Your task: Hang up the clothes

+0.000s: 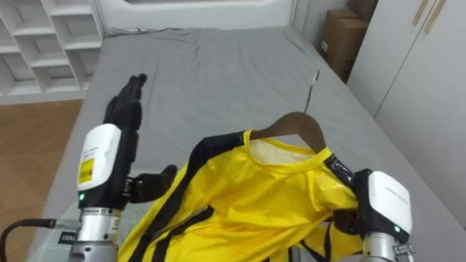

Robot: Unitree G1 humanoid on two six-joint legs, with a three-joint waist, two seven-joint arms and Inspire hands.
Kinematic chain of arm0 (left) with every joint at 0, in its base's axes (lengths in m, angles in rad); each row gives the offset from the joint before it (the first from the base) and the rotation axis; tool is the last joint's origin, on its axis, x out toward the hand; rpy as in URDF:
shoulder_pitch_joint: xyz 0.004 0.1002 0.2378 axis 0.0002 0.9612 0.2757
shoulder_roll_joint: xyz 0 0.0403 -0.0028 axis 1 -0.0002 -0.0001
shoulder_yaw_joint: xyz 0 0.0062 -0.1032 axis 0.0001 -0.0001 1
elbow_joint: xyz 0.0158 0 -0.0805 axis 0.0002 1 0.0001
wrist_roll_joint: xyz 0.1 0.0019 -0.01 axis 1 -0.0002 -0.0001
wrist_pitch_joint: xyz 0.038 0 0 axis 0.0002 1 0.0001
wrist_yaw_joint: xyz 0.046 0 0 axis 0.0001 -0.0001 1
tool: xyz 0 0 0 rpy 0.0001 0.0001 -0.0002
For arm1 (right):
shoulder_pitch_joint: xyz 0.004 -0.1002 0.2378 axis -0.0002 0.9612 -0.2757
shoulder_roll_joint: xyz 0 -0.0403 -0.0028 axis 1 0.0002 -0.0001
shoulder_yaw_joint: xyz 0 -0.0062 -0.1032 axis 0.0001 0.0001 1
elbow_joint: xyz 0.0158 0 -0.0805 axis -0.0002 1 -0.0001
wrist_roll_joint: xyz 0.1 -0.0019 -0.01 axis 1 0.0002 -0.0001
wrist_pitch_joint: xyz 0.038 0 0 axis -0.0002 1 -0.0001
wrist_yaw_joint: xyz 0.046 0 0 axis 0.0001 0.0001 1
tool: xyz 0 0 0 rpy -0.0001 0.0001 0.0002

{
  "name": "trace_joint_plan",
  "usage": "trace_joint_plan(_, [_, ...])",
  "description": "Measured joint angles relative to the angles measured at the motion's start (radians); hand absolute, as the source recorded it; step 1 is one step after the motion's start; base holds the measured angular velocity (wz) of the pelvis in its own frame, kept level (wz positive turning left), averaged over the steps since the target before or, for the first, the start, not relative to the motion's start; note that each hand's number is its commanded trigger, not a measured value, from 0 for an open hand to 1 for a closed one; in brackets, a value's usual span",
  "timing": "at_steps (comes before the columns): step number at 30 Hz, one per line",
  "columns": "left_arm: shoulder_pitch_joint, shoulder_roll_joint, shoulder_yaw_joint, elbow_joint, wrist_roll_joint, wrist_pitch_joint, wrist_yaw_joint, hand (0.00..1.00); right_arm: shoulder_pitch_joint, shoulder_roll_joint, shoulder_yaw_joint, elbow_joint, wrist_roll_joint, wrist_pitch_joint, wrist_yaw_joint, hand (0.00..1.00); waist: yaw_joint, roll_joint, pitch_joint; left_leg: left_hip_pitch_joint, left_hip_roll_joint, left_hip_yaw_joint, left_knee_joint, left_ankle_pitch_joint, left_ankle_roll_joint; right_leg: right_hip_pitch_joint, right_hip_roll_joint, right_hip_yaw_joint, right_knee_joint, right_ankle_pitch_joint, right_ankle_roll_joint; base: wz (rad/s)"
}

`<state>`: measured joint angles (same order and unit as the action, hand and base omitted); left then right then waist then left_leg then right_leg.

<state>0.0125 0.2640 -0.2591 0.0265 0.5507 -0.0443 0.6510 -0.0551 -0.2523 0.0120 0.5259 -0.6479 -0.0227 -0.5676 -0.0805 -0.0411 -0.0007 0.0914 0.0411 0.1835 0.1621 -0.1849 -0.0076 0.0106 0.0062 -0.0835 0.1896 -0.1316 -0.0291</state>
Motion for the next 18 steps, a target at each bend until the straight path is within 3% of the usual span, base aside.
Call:
trace_joint_plan(5, [0.051, -0.019, 0.134, 0.007, -0.121, -0.001, 0.006, 0.00, 0.063, -0.001, -0.052, -0.092, -0.029, 0.000, -0.010, 1.00, 0.009, 0.014, -0.0019, 0.009, 0.000, -0.001, -0.003, 0.000, 0.000, 0.006, 0.001, -0.002, 0.000, 0.000, 0.000, 0.00])
trace_joint_plan(9, [0.074, -0.044, 0.214, 0.038, -0.133, -0.006, 0.008, 0.00, 0.110, -0.001, -0.084, -0.168, -0.062, -0.001, -0.016, 1.00, 0.031, 0.023, 0.0009, 0.025, 0.001, 0.005, -0.017, 0.000, 0.000, 0.007, 0.004, 0.003, -0.001, 0.000, 0.000, -0.04])
trace_joint_plan(11, [0.075, -0.061, 0.231, 0.058, -0.174, -0.006, 0.007, 0.00, 0.123, 0.001, -0.084, -0.193, -0.079, 0.000, -0.016, 1.00, 0.038, 0.026, 0.0025, 0.025, 0.000, 0.006, -0.020, 0.000, 0.000, 0.007, 0.005, 0.007, -0.001, -0.001, 0.002, 0.00])
trace_joint_plan(18, [0.090, -0.076, 0.259, 0.133, -0.235, -0.006, -0.005, 0.00, 0.146, 0.006, -0.083, -0.281, -0.164, -0.017, -0.017, 1.00, 0.038, 0.029, 0.0023, 0.026, 0.001, 0.005, -0.027, -0.001, 0.000, 0.001, 0.008, 0.017, 0.013, -0.004, 0.002, 0.00])
